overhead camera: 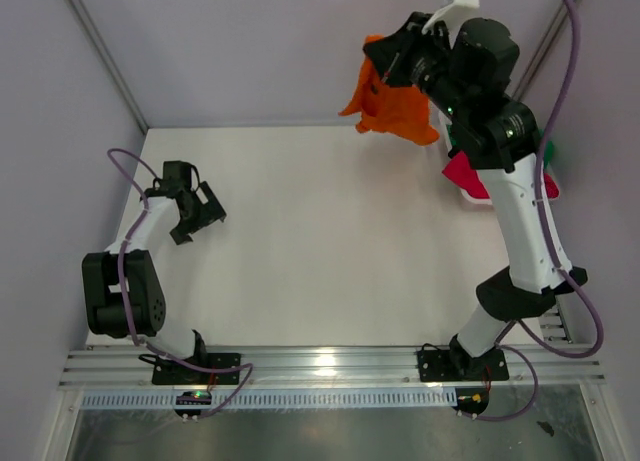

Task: Fold and stack the t-shirts
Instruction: Flatten out the tshirt

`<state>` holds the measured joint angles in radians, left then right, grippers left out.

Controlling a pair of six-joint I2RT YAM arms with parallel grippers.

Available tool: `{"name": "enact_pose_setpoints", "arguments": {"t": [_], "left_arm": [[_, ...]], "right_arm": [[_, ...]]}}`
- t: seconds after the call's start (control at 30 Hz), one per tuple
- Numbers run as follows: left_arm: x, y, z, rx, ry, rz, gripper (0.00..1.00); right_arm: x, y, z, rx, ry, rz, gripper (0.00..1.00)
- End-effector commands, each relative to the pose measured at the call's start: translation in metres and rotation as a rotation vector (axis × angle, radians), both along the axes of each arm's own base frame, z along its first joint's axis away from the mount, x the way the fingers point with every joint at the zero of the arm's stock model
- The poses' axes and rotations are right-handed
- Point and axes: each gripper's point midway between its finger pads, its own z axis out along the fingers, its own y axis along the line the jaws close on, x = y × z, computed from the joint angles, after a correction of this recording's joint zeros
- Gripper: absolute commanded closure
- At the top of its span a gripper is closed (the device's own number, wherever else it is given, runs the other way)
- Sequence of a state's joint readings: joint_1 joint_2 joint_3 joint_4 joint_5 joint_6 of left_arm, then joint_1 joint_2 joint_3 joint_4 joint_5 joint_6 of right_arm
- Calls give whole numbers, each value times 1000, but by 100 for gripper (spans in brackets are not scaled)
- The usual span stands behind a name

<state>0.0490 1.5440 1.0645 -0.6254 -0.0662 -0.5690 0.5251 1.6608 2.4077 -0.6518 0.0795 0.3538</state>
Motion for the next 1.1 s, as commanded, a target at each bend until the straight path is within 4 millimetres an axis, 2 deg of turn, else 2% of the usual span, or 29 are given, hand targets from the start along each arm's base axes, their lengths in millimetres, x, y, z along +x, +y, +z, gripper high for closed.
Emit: {"name": "enact_pose_setpoints", "arguments": {"t": [0.0, 0.03, 0.07, 0.1, 0.17, 0.23, 0.3, 0.33, 0.4, 0.43, 0.47, 0.57, 0.67, 0.7, 0.73, 0.83, 0.93, 0.97, 1.07], "left_arm": [[17, -2, 11, -22, -48, 0, 1], [17, -2, 10, -21, -45, 3, 1], [17, -2, 9, -22, -44, 1, 1], [17, -2, 9, -22, -40, 1, 1], [17, -2, 8, -24, -37, 0, 1], [17, -2, 6, -24, -31, 0, 1], [16, -2, 4, -22, -25, -2, 1], [17, -2, 5, -25, -27, -2, 1], [17, -3, 4, -26, -24, -4, 1], [17, -3, 4, -26, -22, -4, 1], [17, -2, 4, -25, -22, -2, 1], [17, -3, 4, -31, -24, -5, 1], [18, -3, 6, -30, -28, -5, 1], [18, -4, 6, -33, -27, -6, 1], [18, -4, 6, -32, -28, -7, 1], [17, -2, 8, -24, -26, -5, 1], [15, 0, 8, -12, -20, -2, 1], [15, 0, 9, -12, -21, 0, 1], [13, -1, 7, -14, -15, -2, 1]], "right_arm": [[-26, 101, -56, -69, 139, 481, 96], [-33, 110, -64, -96, 156, 519, 96], [-48, 126, -67, -112, 152, 597, 96], [-52, 134, -69, -118, 149, 641, 96], [-71, 146, -68, -112, 141, 754, 96], [-81, 151, -63, -104, 119, 799, 96], [-77, 149, -57, -92, 99, 771, 96], [-82, 141, -45, -80, 69, 754, 96], [-73, 131, -37, -54, 48, 676, 96], [-76, 116, -23, -23, 31, 641, 96], [-72, 110, -23, -10, 37, 607, 96], [-73, 85, 4, 26, -22, 509, 96], [-86, 90, 20, 43, -54, 580, 96], [-88, 94, 20, 50, -47, 606, 96], [-92, 99, 19, 55, -41, 647, 96], [-81, 104, 0, 58, 24, 626, 96], [-59, 93, -34, 29, 122, 488, 97], [-46, 88, -59, 4, 188, 419, 97], [-45, 90, -74, -17, 228, 424, 97]]}}
